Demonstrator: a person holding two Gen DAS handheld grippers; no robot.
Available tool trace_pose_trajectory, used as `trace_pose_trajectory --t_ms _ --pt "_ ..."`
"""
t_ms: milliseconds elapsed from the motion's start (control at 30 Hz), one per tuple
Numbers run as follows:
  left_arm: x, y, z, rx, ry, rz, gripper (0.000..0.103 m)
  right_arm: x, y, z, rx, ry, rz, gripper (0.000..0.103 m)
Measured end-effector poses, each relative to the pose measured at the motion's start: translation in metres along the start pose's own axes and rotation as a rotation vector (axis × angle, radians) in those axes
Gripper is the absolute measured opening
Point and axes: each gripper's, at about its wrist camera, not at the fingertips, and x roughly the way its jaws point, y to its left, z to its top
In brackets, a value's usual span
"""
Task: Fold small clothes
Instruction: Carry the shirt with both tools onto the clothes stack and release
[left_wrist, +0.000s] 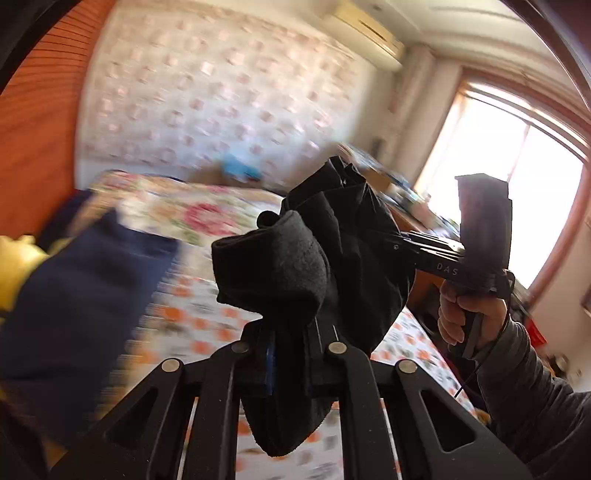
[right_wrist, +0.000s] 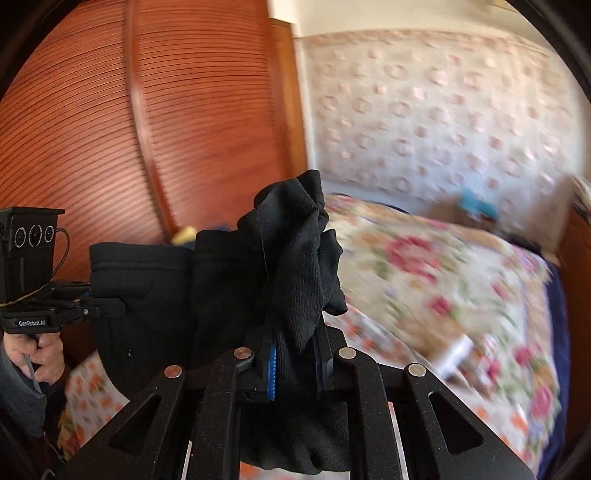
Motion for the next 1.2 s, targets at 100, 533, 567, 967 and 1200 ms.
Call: trace_pose_trajectory --t_ms 100,533,567,967,1200 --pt "-0.043 0.047 0.010 -0.058 -0.050 0.087 0.012 0.043 0.031 0.039 -0.042 -0.011 0.079 0.014" --pt "-0.043 0.180 -0.017 -0.238 0.005 0.313 0.012 0.263 0.062 0.092 -0.088 0.199 0.135 0.014" --pt "-0.041 0.183 -0.022 -0.232 0.015 0.329 0.012 0.276 0.066 0.091 -0.095 0.214 0.123 0.014" --pt "-0.062 0.159 -0.022 -0.050 -0.021 0.486 0.049 0.249 0.087 0.076 -0.085 0.120 0.022 0.049" --pt "-0.080 0.104 -0.023 0.061 -0.081 0.498 0.081 0.168 0.104 0.035 -0.056 0.027 0.007 0.052"
